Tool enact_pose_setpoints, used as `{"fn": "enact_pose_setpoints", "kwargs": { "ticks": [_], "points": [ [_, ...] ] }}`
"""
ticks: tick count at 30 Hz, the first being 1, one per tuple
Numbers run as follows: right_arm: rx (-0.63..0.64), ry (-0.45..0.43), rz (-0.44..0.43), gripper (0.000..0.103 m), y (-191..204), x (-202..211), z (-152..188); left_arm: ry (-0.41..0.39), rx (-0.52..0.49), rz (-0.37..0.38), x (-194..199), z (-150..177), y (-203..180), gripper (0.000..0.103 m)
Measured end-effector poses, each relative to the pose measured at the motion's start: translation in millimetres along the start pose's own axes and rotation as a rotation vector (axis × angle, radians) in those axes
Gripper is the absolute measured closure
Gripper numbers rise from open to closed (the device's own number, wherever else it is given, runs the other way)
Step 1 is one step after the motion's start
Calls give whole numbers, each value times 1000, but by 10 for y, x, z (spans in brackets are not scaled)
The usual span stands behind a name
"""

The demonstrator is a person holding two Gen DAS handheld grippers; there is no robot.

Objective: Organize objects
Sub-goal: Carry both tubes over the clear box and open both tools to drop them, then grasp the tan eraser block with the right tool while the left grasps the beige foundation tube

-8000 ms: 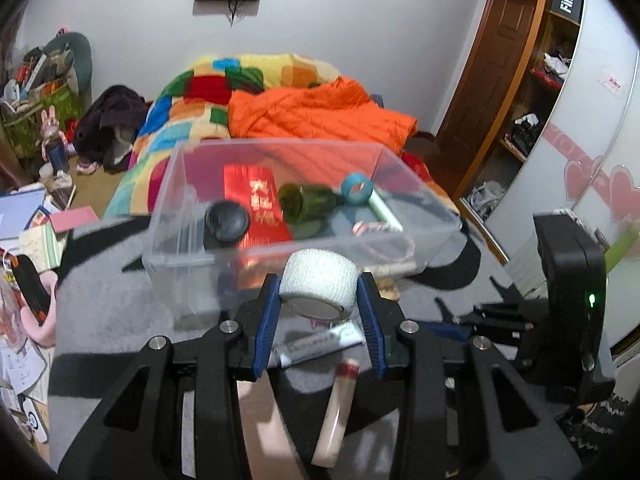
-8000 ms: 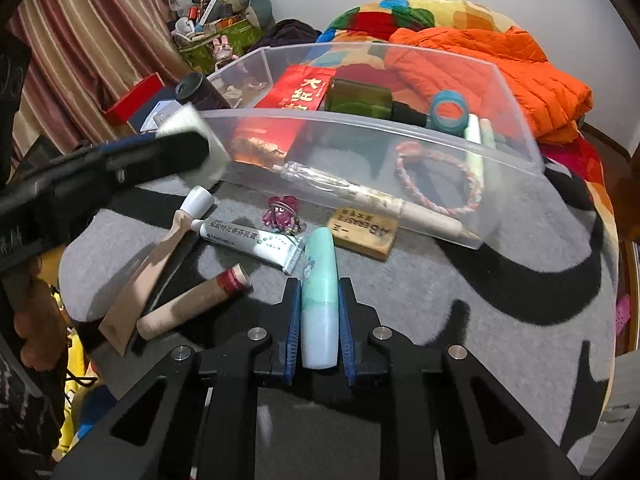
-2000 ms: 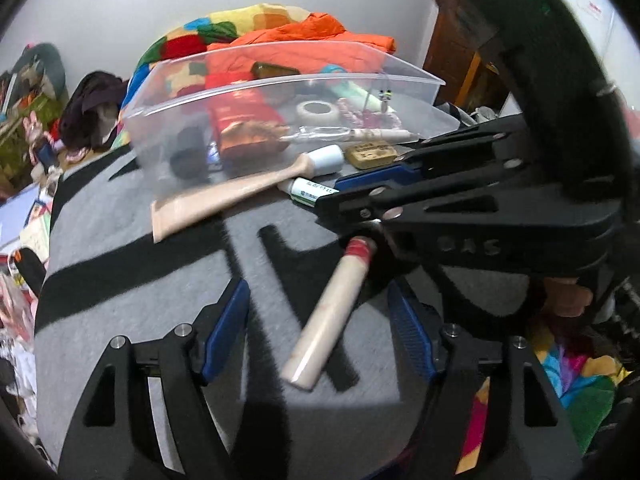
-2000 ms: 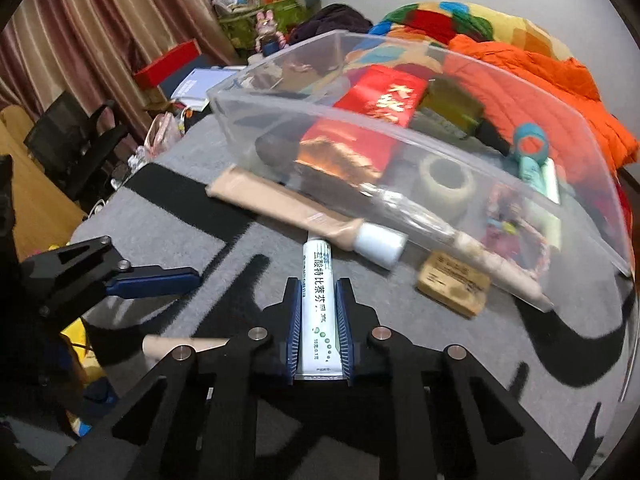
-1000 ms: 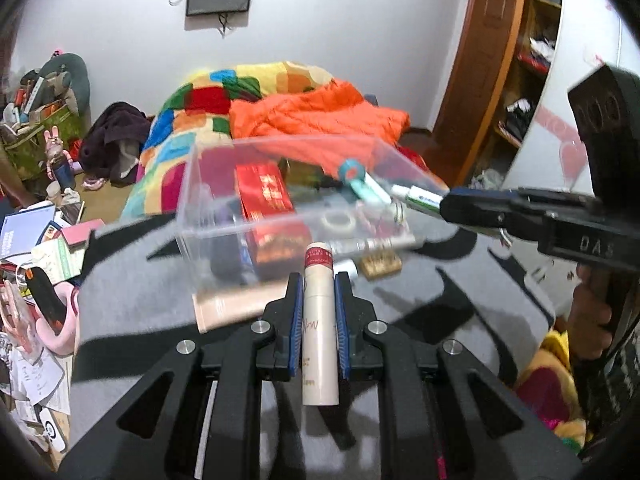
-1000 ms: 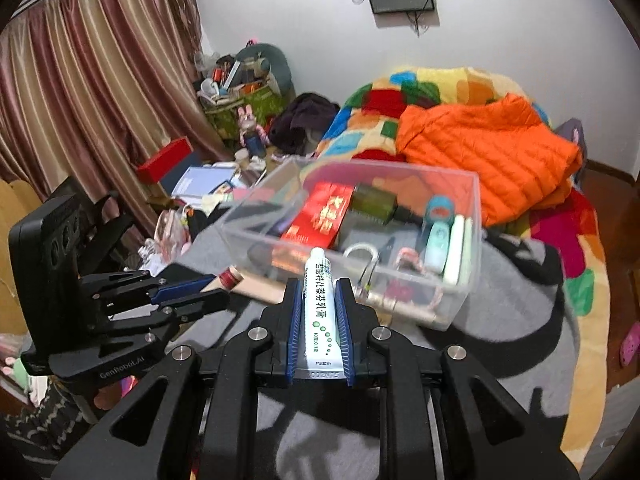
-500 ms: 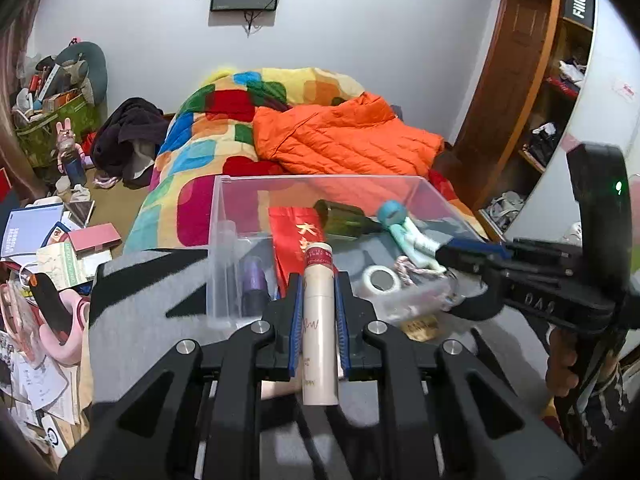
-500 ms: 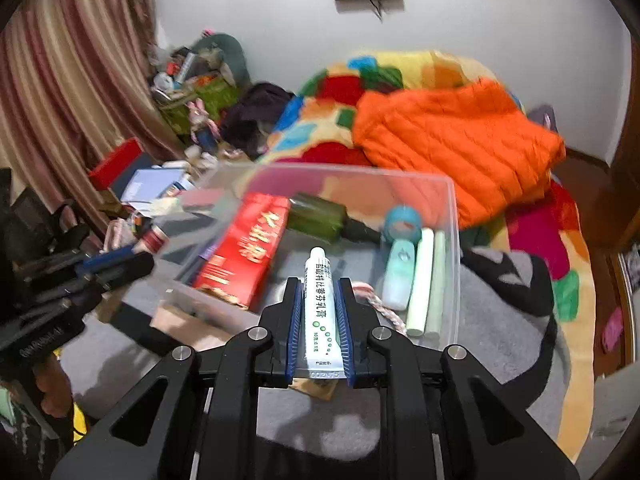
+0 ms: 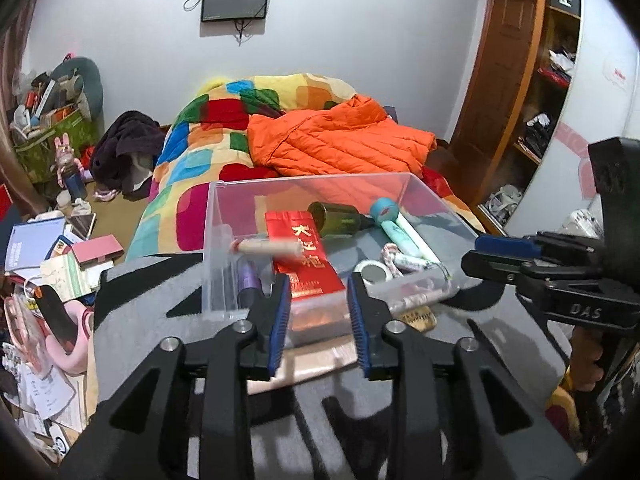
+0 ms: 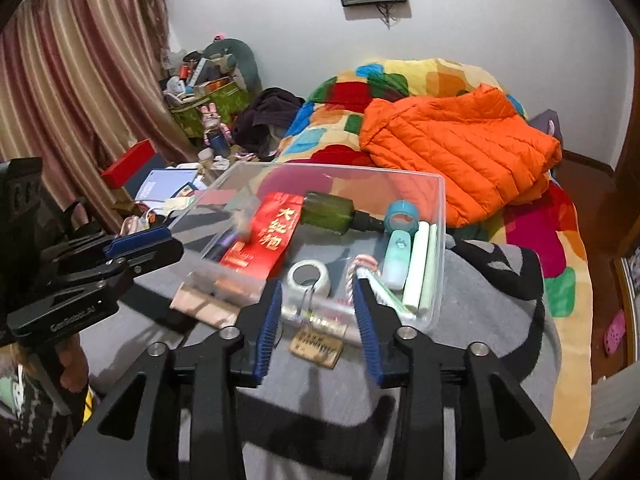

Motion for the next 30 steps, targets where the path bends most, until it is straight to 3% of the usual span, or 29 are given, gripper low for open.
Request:
{"fn": "enact_pose_setpoints", "kwargs": {
  "ticks": [2, 8, 18, 22, 25, 27, 28, 30],
  "points": [
    [18, 4, 4, 59, 29, 36, 59, -3, -19, -7, 35, 58, -8, 61],
    [24, 65, 11, 54, 26, -64, 300, 68, -82, 6, -101, 346, -60, 52],
    [-15, 223, 49, 54, -163, -631, 586, 223, -173, 92, -480, 613, -225, 51],
    [-30, 239, 55, 52, -194, -745, 597, 221, -246, 50, -541, 638, -306, 48],
    [-33, 216, 83, 52, -187, -768, 605, 206, -273, 7, -572, 665, -342, 48],
    [-41, 200, 98, 53, -181, -768, 605, 190, -298, -44, -594, 690, -371, 55],
    [-44, 194, 102, 59, -173, -764, 602, 182, -308, -59, -594, 689, -380, 61],
    [-46, 187, 103, 63, -172, -742, 616, 167, -319, -75, -566, 704, -403, 67]
  ]
}}
Point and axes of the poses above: each gripper's, at about its wrist camera, not at the fingertips, and x roughly against the way its jaws point, y to its left, z to its underside, the point moved 8 cm from there along -x, roughly the way its jaws point, and after that the axes turned 13 degrees about -z, right-handed, at the moved point
